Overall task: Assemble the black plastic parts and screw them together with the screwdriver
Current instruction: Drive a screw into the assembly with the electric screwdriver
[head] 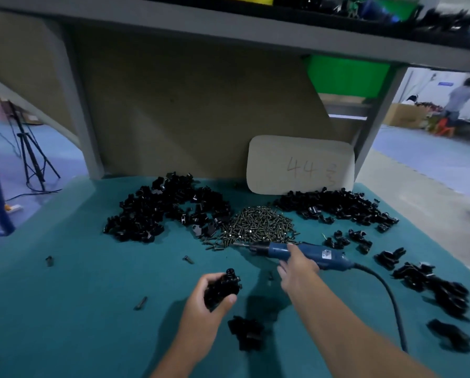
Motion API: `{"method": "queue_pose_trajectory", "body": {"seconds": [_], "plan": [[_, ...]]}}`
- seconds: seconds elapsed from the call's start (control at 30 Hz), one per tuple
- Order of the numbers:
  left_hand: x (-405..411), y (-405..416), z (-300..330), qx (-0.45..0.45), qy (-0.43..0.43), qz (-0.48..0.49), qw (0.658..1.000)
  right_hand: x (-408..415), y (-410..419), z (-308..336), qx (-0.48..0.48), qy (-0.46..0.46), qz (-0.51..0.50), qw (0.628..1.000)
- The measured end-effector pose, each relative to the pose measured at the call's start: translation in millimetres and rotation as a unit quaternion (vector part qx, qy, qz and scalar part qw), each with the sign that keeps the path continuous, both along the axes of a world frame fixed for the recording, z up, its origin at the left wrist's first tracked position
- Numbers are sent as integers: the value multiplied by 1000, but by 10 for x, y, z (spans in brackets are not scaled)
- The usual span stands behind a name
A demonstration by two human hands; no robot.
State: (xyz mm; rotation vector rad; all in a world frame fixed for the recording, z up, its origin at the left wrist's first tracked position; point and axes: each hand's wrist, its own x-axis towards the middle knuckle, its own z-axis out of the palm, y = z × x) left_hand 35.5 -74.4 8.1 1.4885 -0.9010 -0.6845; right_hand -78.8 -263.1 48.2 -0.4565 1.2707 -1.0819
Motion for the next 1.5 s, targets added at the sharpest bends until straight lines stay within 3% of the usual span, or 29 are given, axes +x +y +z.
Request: {"method": "queue_pose_trajectory", "body": {"seconds": [0.13, 0.27, 0.53, 0.63, 0.8, 0.93, 1.07, 1.5], "plan": [[27, -19, -38, 11, 8, 13, 1000, -274, 67, 208, -75, -54, -53, 994], [78, -66, -63, 26, 78, 15, 996, -594, 24, 447, -156, -172, -32, 972], [127, -140, -91, -35, 223, 57, 972, -794, -251, 1012, -304, -252, -57, 917], [125, -144, -101, -33, 214, 58, 974, -832, -287, 1037, -316, -301, -72, 897], [128, -136, -124, -16, 170, 52, 984, -822, -137, 706, -327, -297, -82, 893], [69, -122, -108, 14, 97, 25, 995, -658, 40, 384, -256, -283, -30, 924], [35, -109, -84, 29, 41, 26, 998, -493, 162, 194, -194, -338, -4, 921], [33, -94, -82, 34, 9, 11, 999, -459, 153, 90, -187, -370, -9, 910]]}}
